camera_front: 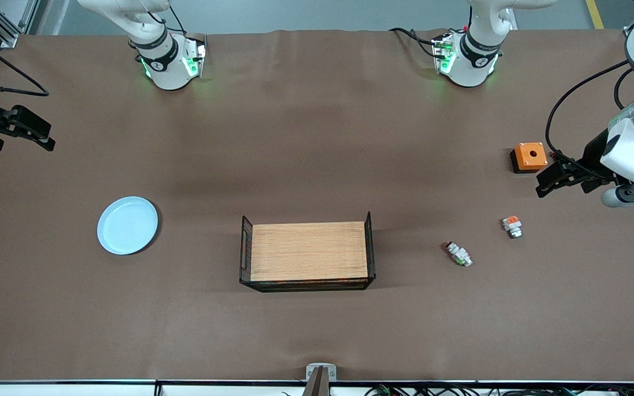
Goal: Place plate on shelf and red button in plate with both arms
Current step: 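Move the left gripper toward the red-capped button switch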
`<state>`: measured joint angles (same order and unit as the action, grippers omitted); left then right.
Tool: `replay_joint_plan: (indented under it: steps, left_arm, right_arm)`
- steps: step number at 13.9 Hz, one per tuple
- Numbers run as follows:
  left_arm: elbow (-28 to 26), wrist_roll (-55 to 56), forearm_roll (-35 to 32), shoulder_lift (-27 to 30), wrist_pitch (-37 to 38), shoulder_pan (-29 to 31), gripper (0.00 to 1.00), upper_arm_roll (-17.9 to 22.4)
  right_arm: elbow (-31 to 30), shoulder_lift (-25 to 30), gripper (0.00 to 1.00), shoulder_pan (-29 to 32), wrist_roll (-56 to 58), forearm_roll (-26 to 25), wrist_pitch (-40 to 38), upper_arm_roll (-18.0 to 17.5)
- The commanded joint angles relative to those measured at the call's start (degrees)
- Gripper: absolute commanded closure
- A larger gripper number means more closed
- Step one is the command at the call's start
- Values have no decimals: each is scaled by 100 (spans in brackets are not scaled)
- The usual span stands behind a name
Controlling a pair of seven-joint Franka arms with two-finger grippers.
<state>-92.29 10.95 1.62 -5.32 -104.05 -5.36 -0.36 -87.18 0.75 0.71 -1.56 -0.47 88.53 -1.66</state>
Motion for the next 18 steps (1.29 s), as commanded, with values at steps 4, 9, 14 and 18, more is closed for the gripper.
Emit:
replay_joint_plan:
  steps: [4, 9, 14, 18]
  left_arm:
    - [202, 22, 66, -74, 131, -9, 0, 1]
    - [194, 372, 66, -179, 131, -9, 0, 1]
    - [185, 1173, 5, -802, 113, 18, 0, 27]
    - [289, 2075, 4, -1295, 87, -9, 0, 10]
  right_arm:
    - [192, 22, 0, -10, 24, 30, -46, 25]
    - [192, 22, 0, -18, 24, 21, -29, 25]
    - [192, 22, 0, -10, 24, 30, -29, 25]
    - [184, 22, 0, -10, 33, 21, -46, 34]
